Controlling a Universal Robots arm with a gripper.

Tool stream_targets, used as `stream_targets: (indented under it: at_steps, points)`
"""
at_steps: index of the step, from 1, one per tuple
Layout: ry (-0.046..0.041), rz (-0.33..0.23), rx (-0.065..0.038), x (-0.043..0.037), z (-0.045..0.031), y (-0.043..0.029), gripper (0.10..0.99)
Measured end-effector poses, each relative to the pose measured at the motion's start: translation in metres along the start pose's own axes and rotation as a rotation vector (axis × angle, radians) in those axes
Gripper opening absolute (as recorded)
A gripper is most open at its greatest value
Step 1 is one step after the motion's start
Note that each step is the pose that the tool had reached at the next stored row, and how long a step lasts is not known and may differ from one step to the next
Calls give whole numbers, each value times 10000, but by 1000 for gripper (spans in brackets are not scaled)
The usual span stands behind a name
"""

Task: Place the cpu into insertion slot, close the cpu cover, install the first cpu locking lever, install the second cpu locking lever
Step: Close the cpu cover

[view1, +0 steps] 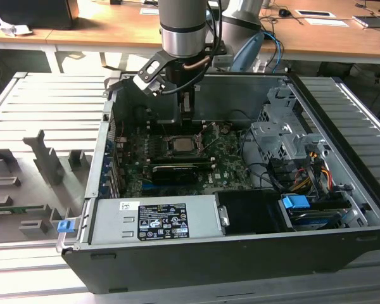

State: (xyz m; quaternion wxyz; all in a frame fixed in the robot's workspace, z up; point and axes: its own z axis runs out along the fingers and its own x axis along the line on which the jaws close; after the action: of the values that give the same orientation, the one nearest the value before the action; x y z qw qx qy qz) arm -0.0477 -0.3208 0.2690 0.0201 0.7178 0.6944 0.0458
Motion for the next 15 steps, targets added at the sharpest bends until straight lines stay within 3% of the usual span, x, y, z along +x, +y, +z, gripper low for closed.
stream_targets:
  at_steps: [15]
  points:
    - [1,-1,0,3,-55,5,106]
